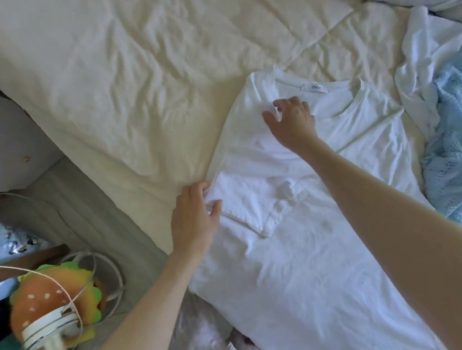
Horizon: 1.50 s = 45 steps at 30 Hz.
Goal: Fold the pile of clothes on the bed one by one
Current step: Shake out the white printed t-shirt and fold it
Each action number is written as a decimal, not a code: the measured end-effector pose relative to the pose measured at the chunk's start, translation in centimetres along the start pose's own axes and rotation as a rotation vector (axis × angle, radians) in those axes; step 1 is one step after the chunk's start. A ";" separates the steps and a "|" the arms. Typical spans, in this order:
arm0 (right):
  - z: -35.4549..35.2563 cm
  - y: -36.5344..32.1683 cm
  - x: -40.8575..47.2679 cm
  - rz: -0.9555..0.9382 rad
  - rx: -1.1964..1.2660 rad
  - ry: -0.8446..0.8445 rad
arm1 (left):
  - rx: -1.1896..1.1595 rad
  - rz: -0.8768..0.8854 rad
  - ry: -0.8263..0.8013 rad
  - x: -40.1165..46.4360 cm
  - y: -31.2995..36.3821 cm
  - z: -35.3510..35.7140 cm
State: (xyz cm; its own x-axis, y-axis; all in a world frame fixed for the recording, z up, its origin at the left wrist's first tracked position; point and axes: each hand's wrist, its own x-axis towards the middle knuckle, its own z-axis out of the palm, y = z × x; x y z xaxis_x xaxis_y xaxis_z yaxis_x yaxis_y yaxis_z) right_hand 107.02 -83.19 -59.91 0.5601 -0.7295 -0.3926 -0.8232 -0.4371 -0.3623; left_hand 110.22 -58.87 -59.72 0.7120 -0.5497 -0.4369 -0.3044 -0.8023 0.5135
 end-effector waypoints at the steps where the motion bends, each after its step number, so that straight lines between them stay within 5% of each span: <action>1: 0.2 -0.5 1.0 0.014 -0.021 -0.034 | -0.010 0.003 0.017 0.1 0.0 0.2; 7: -0.2 -3.3 3.6 0.070 0.328 -0.077 | -0.307 -0.116 0.008 0.9 -1.1 -0.6; 16: 2.5 -8.6 6.0 -0.024 0.321 -0.097 | -0.555 -0.140 -0.036 2.5 -4.6 -1.6; 25: 5.0 -6.1 -7.7 -0.289 -0.027 0.313 | -0.597 -0.165 -0.144 0.6 -6.8 -0.8; 28: 7.5 -4.0 -14.0 -0.274 -0.070 0.246 | -0.663 -0.191 -0.167 0.4 -7.3 -0.8; 33: 10.5 -0.3 -20.9 0.027 -0.136 -0.182 | -0.737 -0.223 -0.395 0.3 -8.6 -0.5; 40: 10.6 2.8 -24.7 0.073 -0.090 -0.171 | -0.631 -0.350 -0.719 -2.6 -11.2 1.9; 45: 10.5 6.1 -29.2 0.131 -0.089 -0.173 | -0.438 -0.414 -0.720 -6.3 -13.5 3.8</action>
State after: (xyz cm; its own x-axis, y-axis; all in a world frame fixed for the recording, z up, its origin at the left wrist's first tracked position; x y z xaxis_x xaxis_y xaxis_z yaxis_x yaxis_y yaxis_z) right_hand 86.57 -59.03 -59.55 0.4492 -0.6853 -0.5732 -0.8906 -0.3949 -0.2257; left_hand 107.45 -45.47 -66.66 0.1030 -0.3690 -0.9237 0.2553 -0.8877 0.3831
